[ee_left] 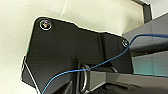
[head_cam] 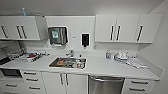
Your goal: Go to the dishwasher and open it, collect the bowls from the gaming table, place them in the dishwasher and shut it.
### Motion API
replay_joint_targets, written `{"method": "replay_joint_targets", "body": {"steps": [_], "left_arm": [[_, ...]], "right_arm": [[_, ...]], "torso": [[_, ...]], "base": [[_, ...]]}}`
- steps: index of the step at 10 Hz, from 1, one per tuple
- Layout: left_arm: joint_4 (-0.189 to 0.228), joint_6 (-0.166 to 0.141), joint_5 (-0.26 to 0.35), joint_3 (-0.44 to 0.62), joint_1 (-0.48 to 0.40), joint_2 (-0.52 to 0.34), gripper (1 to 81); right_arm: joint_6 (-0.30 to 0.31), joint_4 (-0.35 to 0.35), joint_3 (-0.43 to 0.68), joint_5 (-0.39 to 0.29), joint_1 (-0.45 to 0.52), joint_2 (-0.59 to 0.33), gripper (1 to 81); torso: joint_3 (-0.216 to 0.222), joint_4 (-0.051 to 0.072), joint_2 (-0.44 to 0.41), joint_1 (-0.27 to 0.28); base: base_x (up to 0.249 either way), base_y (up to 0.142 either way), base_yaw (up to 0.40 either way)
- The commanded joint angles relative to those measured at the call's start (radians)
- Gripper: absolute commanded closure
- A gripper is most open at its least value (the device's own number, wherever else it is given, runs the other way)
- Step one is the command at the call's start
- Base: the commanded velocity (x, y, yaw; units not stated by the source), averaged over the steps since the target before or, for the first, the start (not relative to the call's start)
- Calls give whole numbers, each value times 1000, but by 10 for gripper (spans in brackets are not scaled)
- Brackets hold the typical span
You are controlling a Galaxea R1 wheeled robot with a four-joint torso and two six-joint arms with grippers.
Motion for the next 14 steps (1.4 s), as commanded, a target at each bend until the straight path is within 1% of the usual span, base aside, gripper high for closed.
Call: {"method": "replay_joint_targets", "body": {"steps": [1, 14], "left_arm": [[13, 4, 42, 12, -48, -11, 10], [13, 4, 42, 11, -47, -7, 10]], "right_arm": [[-2, 0, 8, -54, 58, -10, 10], [-2, -7, -6, -51, 55, -9, 10]], "torso": [[0, 0, 0, 1], [0, 0, 0, 1]], "base": [[144, 0, 0], [144, 0, 0]]}}
